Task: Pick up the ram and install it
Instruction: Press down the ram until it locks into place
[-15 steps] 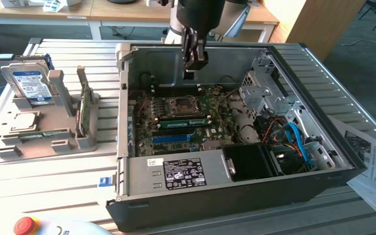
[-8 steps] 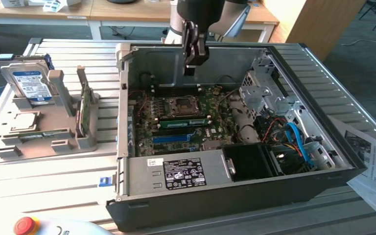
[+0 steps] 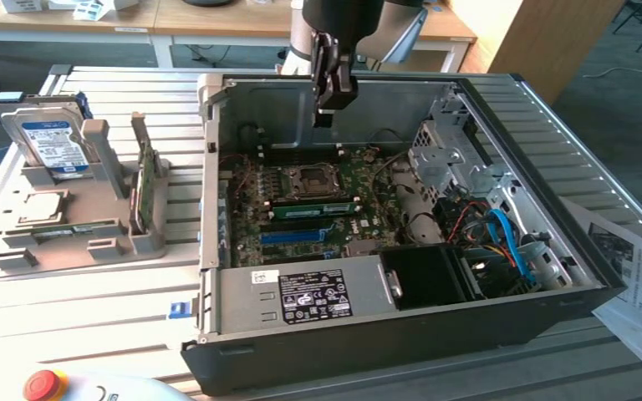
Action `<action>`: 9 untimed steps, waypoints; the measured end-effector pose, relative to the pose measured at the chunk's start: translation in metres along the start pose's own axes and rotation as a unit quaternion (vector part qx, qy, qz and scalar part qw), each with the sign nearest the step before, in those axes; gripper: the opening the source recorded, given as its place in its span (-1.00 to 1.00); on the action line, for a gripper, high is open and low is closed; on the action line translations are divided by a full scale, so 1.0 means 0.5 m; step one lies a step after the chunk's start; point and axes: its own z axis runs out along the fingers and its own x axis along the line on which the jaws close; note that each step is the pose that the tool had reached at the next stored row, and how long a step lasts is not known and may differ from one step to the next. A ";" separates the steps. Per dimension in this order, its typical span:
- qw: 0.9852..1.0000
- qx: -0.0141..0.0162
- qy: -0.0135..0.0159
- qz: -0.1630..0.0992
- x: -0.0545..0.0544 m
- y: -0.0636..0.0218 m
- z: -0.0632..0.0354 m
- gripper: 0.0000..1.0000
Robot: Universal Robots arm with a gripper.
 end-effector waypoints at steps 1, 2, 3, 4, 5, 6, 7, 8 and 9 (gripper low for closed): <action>1.000 0.000 0.000 0.000 0.000 0.000 0.000 -0.80; 1.000 0.000 0.000 0.000 0.000 0.000 0.000 -0.80; 1.000 0.000 0.000 0.000 0.000 0.000 0.000 -0.80; 1.000 0.000 0.000 0.000 0.000 0.000 0.000 -0.80; 1.000 0.000 0.000 0.000 0.000 0.000 0.000 -0.80; 1.000 0.000 0.000 0.000 0.000 0.000 0.000 -0.80; 1.000 0.000 0.000 0.000 0.000 0.000 0.000 -0.80; 1.000 0.000 0.000 0.000 0.000 0.000 0.000 -0.80; 1.000 0.000 0.000 0.000 0.000 0.000 0.000 -0.80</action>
